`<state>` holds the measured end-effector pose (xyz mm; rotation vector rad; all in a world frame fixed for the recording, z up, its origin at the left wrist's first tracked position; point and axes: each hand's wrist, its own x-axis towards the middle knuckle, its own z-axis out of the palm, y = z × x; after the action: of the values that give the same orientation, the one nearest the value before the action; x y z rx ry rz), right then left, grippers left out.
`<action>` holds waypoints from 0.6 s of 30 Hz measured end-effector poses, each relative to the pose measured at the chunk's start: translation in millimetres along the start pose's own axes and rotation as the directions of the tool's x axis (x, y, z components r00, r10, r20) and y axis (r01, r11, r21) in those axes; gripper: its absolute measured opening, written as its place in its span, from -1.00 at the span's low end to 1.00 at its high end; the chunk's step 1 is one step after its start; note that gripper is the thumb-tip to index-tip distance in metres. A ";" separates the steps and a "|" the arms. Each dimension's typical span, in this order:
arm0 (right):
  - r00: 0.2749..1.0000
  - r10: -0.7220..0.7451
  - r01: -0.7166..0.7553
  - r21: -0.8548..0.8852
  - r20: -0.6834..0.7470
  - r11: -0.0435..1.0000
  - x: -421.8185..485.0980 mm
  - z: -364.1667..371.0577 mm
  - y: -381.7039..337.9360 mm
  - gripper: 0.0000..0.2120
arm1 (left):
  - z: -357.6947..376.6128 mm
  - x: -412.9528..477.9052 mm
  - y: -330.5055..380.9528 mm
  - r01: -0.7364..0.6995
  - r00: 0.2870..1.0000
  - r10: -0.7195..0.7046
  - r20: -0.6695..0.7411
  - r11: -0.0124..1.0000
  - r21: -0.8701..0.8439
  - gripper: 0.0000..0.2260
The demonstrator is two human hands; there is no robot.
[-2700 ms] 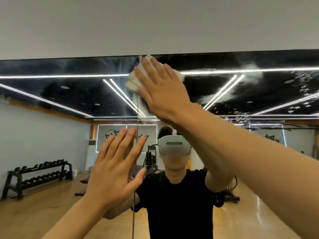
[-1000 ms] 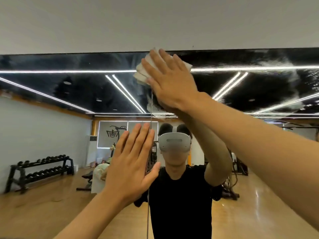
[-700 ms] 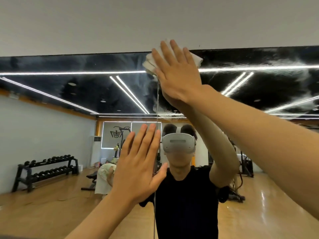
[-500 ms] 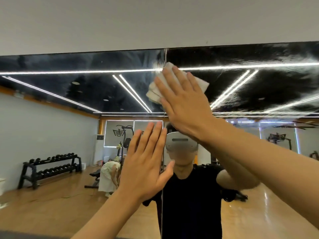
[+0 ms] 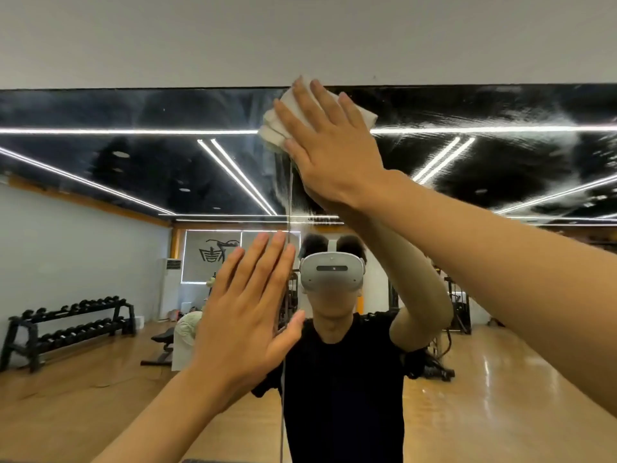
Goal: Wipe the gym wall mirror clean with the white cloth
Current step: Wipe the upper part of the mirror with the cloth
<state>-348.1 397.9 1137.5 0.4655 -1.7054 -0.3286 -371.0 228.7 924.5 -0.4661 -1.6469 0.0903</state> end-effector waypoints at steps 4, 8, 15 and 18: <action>1.000 0.011 -0.010 -0.020 0.012 1.000 -31.7 -12.5 63.4 -0.41 | -2.1 1.3 2.2 -0.032 0.999 0.032 -0.016 0.999 0.023 -0.28; 0.990 0.143 -0.143 -0.027 0.001 0.989 -76.3 -22.9 131.1 -0.39 | -2.9 2.4 -2.4 -0.040 0.999 0.040 0.001 0.999 0.028 -0.31; 0.929 0.365 -0.363 -0.049 0.059 0.931 -153.1 -48.4 237.8 -0.37 | -0.3 1.7 7.4 -0.011 1.000 0.012 -0.021 0.998 0.066 -0.32; 0.906 0.423 -0.422 -0.029 0.012 0.906 -150.4 -47.0 232.7 -0.40 | -0.1 1.0 12.5 0.011 1.000 -0.009 -0.022 0.998 0.068 -0.32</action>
<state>-308.9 675.9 1124.0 0.0636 -1.7659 -0.0374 -367.8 240.4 921.3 -0.4053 -1.6200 0.1333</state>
